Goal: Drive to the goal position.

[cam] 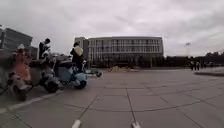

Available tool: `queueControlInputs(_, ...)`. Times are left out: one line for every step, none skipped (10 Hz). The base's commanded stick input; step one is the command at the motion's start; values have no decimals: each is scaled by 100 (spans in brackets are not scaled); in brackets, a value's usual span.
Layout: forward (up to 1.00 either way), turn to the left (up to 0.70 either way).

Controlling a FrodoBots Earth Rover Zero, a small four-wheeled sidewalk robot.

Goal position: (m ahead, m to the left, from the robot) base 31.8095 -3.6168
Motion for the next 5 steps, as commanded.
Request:
queueControlInputs(64,0)
queueControlInputs(70,0)
queueControlInputs(70,-29)
queueControlInputs(70,-35)
queueControlInputs(70,-35)
